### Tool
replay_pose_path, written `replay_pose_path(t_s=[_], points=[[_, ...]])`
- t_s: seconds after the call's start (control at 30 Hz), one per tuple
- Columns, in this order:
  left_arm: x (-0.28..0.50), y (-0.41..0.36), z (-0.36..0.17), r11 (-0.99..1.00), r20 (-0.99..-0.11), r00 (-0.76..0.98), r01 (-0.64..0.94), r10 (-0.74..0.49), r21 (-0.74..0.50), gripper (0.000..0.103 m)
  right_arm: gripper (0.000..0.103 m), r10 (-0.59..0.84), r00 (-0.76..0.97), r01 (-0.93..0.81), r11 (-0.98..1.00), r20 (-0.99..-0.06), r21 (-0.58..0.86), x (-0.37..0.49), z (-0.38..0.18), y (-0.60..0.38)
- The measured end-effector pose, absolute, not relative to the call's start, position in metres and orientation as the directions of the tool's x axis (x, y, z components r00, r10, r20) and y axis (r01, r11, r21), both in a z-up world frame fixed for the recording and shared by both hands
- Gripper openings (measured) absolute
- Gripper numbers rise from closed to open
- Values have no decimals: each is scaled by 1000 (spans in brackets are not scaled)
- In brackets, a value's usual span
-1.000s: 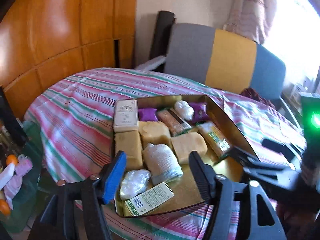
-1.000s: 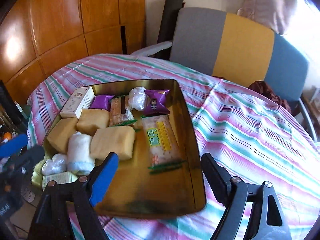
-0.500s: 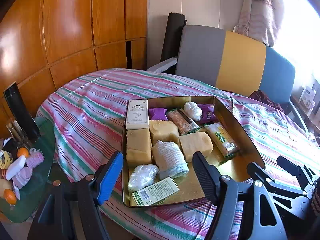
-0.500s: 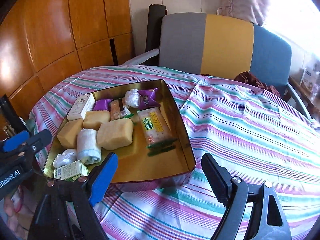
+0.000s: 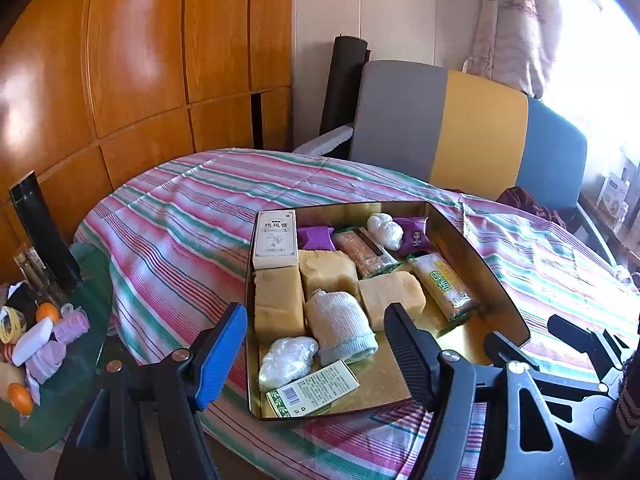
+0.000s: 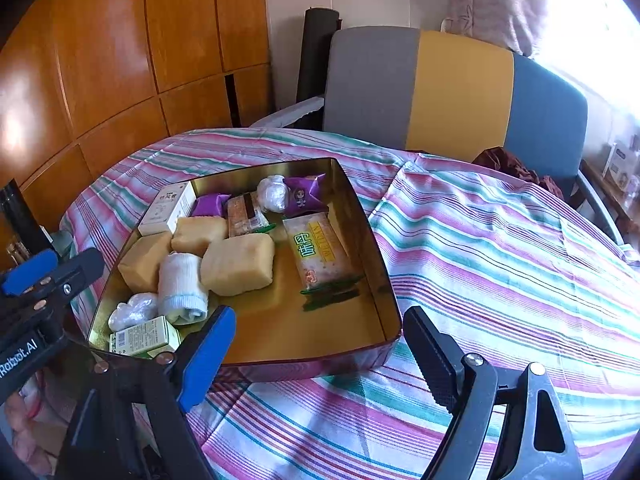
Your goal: Organize objects
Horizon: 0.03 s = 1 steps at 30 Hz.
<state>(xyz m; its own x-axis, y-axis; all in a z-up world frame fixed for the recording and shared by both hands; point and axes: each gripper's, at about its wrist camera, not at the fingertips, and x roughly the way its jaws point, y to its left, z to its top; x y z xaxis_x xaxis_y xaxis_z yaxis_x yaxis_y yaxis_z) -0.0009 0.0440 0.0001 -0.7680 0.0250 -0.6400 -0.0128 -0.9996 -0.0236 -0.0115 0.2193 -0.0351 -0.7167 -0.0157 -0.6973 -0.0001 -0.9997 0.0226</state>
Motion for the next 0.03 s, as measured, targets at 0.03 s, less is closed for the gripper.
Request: replay_pose_path(t_s=[0.03], points=[[-2, 43, -1, -1000, -643, -765, -10, 23, -24, 72, 86, -15, -718, 0, -1000, -696, 22, -12, -35, 219]])
